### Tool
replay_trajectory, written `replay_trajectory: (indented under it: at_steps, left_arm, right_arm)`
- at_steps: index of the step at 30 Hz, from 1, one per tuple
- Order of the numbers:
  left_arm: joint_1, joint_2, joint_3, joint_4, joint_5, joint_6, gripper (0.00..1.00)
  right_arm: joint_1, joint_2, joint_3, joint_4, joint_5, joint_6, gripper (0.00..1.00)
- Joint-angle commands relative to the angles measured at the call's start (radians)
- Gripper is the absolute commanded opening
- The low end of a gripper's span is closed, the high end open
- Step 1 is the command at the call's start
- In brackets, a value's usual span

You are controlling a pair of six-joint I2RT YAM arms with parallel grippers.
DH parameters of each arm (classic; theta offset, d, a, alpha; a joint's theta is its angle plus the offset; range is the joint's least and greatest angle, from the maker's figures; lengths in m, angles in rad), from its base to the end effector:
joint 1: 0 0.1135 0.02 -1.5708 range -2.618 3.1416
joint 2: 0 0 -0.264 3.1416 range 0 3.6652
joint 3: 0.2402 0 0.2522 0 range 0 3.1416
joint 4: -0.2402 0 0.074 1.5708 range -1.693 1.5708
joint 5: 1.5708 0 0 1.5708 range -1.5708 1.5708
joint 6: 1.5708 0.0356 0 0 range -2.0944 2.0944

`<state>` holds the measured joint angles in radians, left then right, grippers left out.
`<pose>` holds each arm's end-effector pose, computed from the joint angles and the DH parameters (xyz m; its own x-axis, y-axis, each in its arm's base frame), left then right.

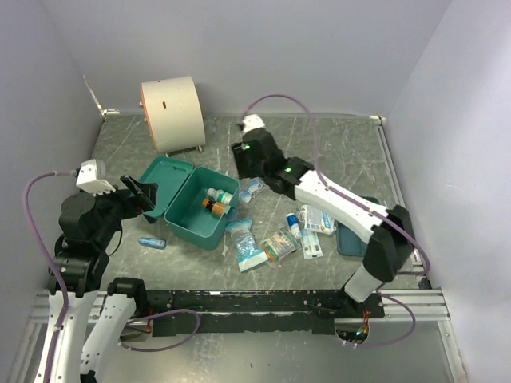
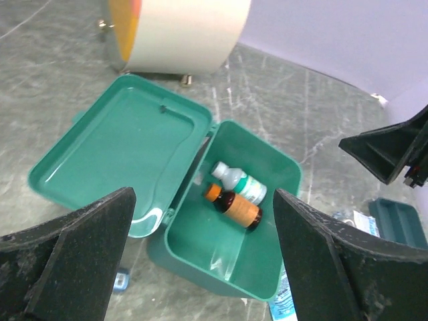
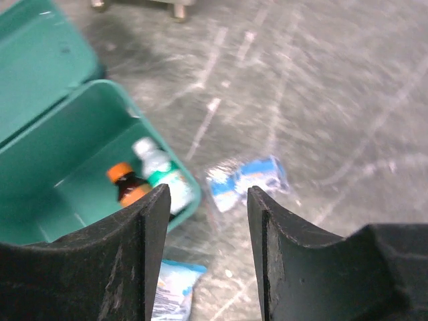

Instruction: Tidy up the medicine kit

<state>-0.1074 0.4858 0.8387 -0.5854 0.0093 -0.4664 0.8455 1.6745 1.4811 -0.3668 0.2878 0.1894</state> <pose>0.1017 -0.0113 0.3525 -0.2569 -0.4246 -0.8682 0.0008 0.8983 -0.4395 0.2668 0.2858 0.3304 -0.4512 -0.2369 -0.8604 -0.4817 0.8763 0.0114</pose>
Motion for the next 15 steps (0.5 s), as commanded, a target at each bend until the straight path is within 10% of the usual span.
replay_trajectory:
  at_steps: [1,15]
  left_arm:
    - [-0.003,0.007,-0.027,0.154,0.144,0.008,0.97]
    - [-0.003,0.097,-0.059,0.338,0.324,-0.048,0.94]
  right_arm:
    - [-0.112,-0.125,-0.151,-0.015,0.077,0.239,0.5]
    - [-0.22,-0.388,-0.625,-0.021,-0.259,0.395,0.62]
